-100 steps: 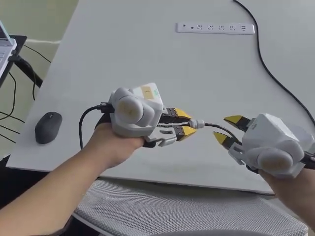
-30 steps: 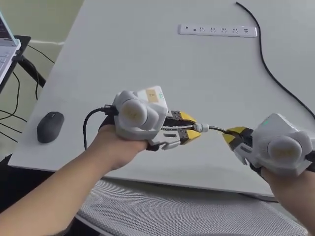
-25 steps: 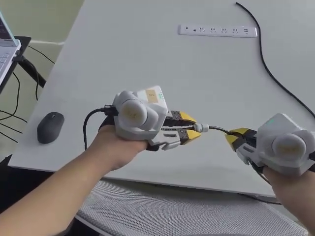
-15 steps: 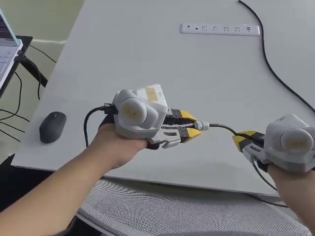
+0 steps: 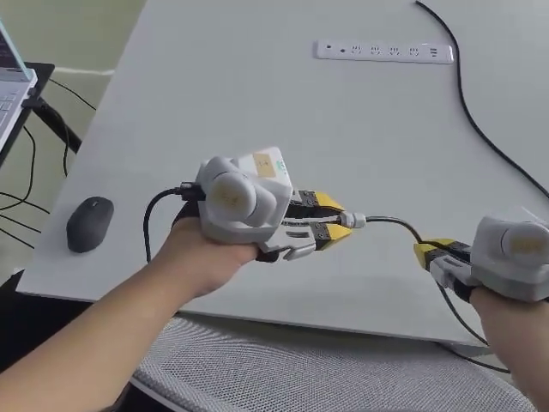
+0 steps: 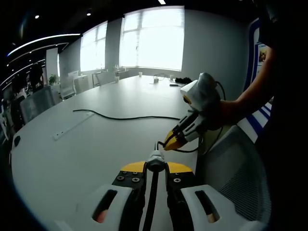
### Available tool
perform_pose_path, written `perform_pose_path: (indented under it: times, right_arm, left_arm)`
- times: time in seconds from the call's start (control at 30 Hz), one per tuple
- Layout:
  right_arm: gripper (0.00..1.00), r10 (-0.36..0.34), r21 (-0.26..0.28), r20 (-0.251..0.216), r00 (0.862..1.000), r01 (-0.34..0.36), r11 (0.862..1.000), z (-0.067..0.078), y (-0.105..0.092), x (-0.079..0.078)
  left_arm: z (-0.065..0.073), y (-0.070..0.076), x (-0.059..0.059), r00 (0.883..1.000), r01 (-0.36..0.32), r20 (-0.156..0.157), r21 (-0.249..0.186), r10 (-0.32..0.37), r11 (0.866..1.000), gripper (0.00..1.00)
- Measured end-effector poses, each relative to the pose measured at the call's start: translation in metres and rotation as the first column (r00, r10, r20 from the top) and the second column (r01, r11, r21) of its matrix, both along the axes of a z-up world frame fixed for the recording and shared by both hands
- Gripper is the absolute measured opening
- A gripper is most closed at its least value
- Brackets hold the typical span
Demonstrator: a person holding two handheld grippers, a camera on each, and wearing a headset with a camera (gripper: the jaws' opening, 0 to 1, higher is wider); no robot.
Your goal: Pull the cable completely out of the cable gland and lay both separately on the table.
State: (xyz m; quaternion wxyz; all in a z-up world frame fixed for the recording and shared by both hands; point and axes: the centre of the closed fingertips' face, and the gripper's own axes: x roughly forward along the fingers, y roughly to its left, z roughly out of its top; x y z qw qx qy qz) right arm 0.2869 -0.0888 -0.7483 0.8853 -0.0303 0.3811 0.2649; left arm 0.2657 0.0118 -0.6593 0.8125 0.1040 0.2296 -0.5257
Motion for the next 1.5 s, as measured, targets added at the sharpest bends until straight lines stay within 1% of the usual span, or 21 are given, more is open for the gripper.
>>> perform_pose_path:
  times: [0.17,0.3,0.33,0.47,0.53,0.67,0.83,0.87,0.93,0.97,1.0,1.07,1.1,1.13,1.2,1.23,1.27,1.33,1.4,1.43,1.5]
  right_arm:
    - [0.0,0.04,-0.037,0.03,0.999,-0.039,0.999,0.004,0.001,-0.002]
    - [0.0,0.048,-0.029,0.024,0.999,-0.047,0.998,0.006,0.001,-0.003]
    - [0.01,0.055,-0.034,0.039,0.998,-0.053,0.998,0.008,0.001,-0.003]
    - [0.01,0.087,-0.065,0.061,0.994,-0.083,0.994,0.01,0.0,-0.002]
    - [0.01,0.082,-0.048,0.064,0.995,-0.079,0.996,0.011,-0.001,0.0]
    - [0.02,0.097,-0.06,0.071,0.993,-0.093,0.994,0.011,0.0,0.0]
    - [0.1,0.141,-0.08,0.103,0.985,-0.133,0.988,0.019,0.001,-0.001]
    - [0.12,0.15,-0.072,0.113,0.982,-0.143,0.987,0.022,0.003,-0.001]
    - [0.15,0.182,-0.093,0.141,0.973,-0.17,0.981,0.03,0.006,-0.001]
    - [0.15,0.212,-0.105,0.169,0.963,-0.196,0.975,0.038,0.01,0.0]
    - [0.15,0.224,-0.106,0.185,0.957,-0.207,0.973,0.043,0.014,0.0]
    - [0.16,0.278,-0.137,0.227,0.933,-0.252,0.958,0.055,0.023,0.002]
    - [0.16,0.315,-0.166,0.246,0.917,-0.28,0.945,0.061,0.029,0.003]
    - [0.16,0.326,-0.175,0.251,0.911,-0.289,0.941,0.063,0.031,0.003]
    - [0.16,0.397,-0.206,0.274,0.876,-0.35,0.914,0.071,0.048,0.002]
    - [0.16,0.42,-0.229,0.282,0.863,-0.365,0.902,0.073,0.051,0.002]
    - [0.16,0.456,-0.259,0.281,0.844,-0.391,0.883,0.072,0.057,0.002]
    - [0.15,0.508,-0.295,0.284,0.813,-0.43,0.853,0.072,0.066,0.0]
    - [0.14,0.534,-0.308,0.275,0.8,-0.452,0.837,0.069,0.073,-0.002]
    - [0.14,0.553,-0.328,0.273,0.787,-0.464,0.823,0.067,0.076,-0.002]
    - [0.11,0.58,-0.354,0.274,0.767,-0.48,0.802,0.066,0.081,-0.003]
  left_arm:
    - [0.0,0.001,0.001,1.0,0.002,0.0,0.001,-0.002,1.0,0.15]
    - [0.002,0.003,0.003,1.0,0.001,0.0,0.001,-0.001,1.0,0.15]
    - [0.002,0.003,0.003,1.0,0.002,0.0,0.001,-0.002,1.0,0.15]
    - [0.003,0.004,0.004,1.0,0.001,-0.001,0.0,-0.001,1.0,0.15]
    - [0.002,0.004,0.005,1.0,-0.004,-0.003,0.0,0.004,1.0,0.15]
    - [0.002,0.003,0.004,1.0,-0.004,-0.007,-0.003,0.004,1.0,0.15]
    - [0.0,0.003,0.006,1.0,-0.004,-0.01,-0.002,0.004,1.0,0.15]
    - [0.0,0.003,0.006,1.0,-0.005,-0.012,-0.002,0.005,1.0,0.15]
    - [-0.001,0.003,0.006,1.0,-0.003,-0.013,0.0,0.003,1.0,0.15]
    - [-0.001,0.003,0.006,1.0,-0.003,-0.014,-0.001,0.003,1.0,0.15]
    - [-0.001,0.003,0.006,1.0,-0.005,-0.016,-0.001,0.005,1.0,0.15]
    - [-0.003,0.004,0.006,1.0,-0.005,-0.018,0.002,0.005,1.0,0.15]
    - [-0.003,0.004,0.006,1.0,-0.005,-0.019,0.001,0.005,1.0,0.15]
    - [-0.003,0.004,0.007,1.0,-0.005,-0.02,0.001,0.005,1.0,0.15]
    - [-0.004,0.004,0.007,1.0,-0.005,-0.02,0.003,0.005,1.0,0.15]
    - [-0.004,0.004,0.008,1.0,-0.005,-0.021,0.004,0.005,1.0,0.15]
    - [-0.004,0.004,0.008,1.0,-0.005,-0.021,0.004,0.005,1.0,0.15]
    - [-0.003,0.004,0.009,1.0,-0.004,-0.022,0.003,0.004,1.0,0.15]
    - [-0.003,0.004,0.009,1.0,-0.003,-0.02,0.002,0.003,1.0,0.15]
    - [-0.003,0.004,0.01,1.0,-0.003,-0.021,0.002,0.003,1.0,0.15]
    - [-0.003,0.004,0.009,1.0,-0.001,-0.022,0.002,0.002,1.0,0.15]
